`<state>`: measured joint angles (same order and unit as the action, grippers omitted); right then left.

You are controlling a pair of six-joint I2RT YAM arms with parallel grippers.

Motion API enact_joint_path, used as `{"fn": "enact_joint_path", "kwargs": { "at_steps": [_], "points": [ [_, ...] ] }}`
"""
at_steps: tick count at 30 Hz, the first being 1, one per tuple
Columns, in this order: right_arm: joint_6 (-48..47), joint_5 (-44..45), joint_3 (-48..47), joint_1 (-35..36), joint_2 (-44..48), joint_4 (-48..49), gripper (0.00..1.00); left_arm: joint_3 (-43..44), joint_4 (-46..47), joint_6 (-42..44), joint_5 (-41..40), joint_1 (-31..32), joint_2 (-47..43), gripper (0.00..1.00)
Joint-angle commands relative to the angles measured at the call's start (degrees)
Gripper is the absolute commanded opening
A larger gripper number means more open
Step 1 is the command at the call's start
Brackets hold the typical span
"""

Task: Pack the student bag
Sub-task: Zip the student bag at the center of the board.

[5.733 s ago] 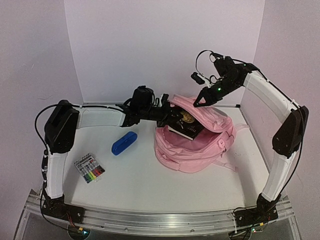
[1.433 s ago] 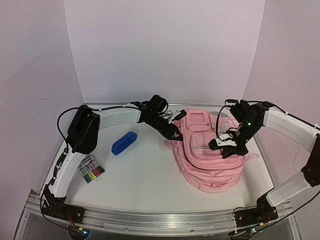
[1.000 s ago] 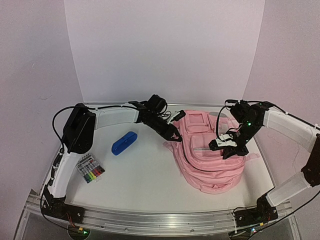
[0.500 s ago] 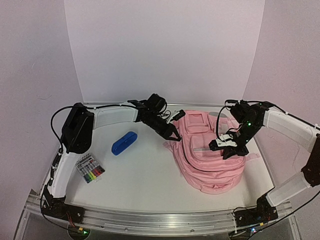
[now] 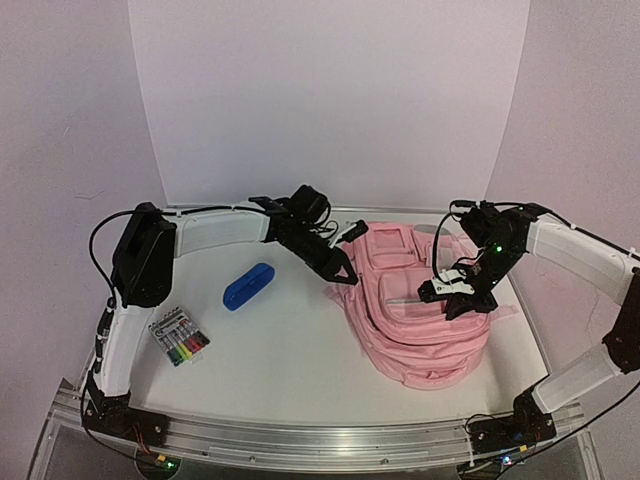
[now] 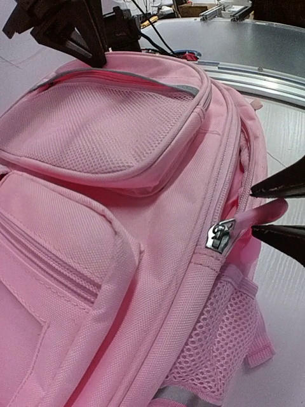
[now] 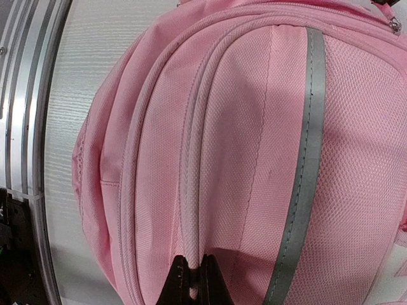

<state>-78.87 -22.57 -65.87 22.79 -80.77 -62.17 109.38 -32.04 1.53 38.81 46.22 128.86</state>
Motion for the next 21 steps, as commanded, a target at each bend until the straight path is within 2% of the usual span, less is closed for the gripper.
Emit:
{"fn": "enact_joint_path", "kwargs": {
  "at_steps": [1,5,12,21],
  "points": [
    [-0.57,-1.29,0.09,0.01,0.83,-1.5,0.0,1.04,-1.28,1.18,-0.46,0.28,-3.19,0.12],
    [-0.44,-1.38,0.02,0.0,1.06,-1.47,0.0,2.5,-1.82,1.21,0.01,0.41,-2.08,0.09],
    [0.2,-1.52,0.2,0.03,1.51,-1.5,0.0,3.11,-1.7,0.98,-0.11,0.48,-0.61,0.17],
    [0.38,-1.34,0.42,0.01,1.96,-1.49,0.0,4.94,-0.76,0.14,0.39,0.7,1.78,0.18]
  ]
}}
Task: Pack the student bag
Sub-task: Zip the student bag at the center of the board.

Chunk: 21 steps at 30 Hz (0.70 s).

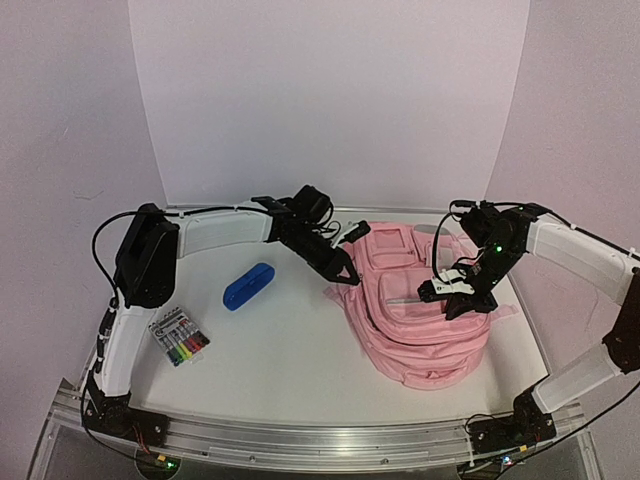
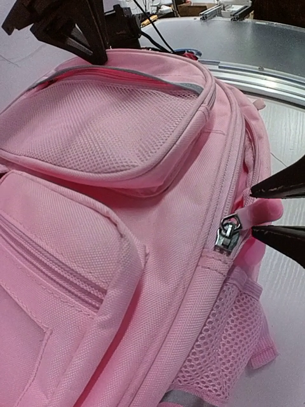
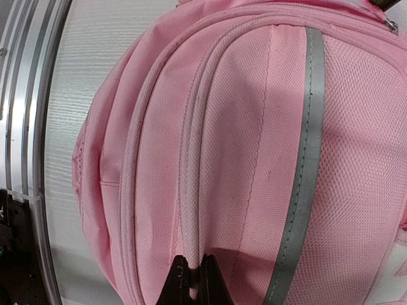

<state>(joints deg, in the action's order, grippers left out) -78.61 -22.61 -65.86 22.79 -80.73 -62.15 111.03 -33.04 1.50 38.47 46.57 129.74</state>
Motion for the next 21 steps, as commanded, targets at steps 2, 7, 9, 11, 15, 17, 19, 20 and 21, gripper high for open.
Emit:
{"fn": "enact_joint_path", "kwargs": {
  "at_steps": [2,7,9,11,15,17,19,20,21],
  "points": [
    [0.12,-1.25,0.47,0.02,1.98,-1.51,0.0,3.2,0.3,0.13,0.59,0.36,1.02,0.23],
    [0.2,-1.34,0.47,0.01,1.98,-1.49,0.0,2.72,0.21,-0.17,0.12,0.36,1.28,0.27],
    [0.28,-1.29,0.46,0.0,1.97,-1.49,0.0,2.63,0.09,-0.32,-0.26,0.41,1.43,0.27],
    [0.3,-1.22,0.5,0.01,1.97,-1.49,0.0,2.51,-0.11,-0.36,-0.72,0.41,1.47,0.25],
    [0.35,-1.28,0.48,0.0,1.88,-1.43,0.0,2.33,-0.81,0.03,-1.36,0.55,1.25,0.17],
    [0.44,-1.31,0.37,0.01,1.76,-1.33,0.0,2.33,-1.37,0.41,-1.72,0.66,1.0,0.14],
    [0.52,-1.29,0.29,0.02,1.45,-1.22,0.0,2.41,-2.1,0.9,-2.34,0.86,0.56,0.1],
    [0.9,-1.23,0.22,0.0,1.18,-0.92,0.0,2.26,-2.43,0.94,-2.42,0.91,0.17,0.09],
    [1.28,-1.17,0.15,-0.01,0.9,-0.62,0.0,2.1,-2.76,0.97,-2.5,0.96,-0.22,0.07]
  ]
}}
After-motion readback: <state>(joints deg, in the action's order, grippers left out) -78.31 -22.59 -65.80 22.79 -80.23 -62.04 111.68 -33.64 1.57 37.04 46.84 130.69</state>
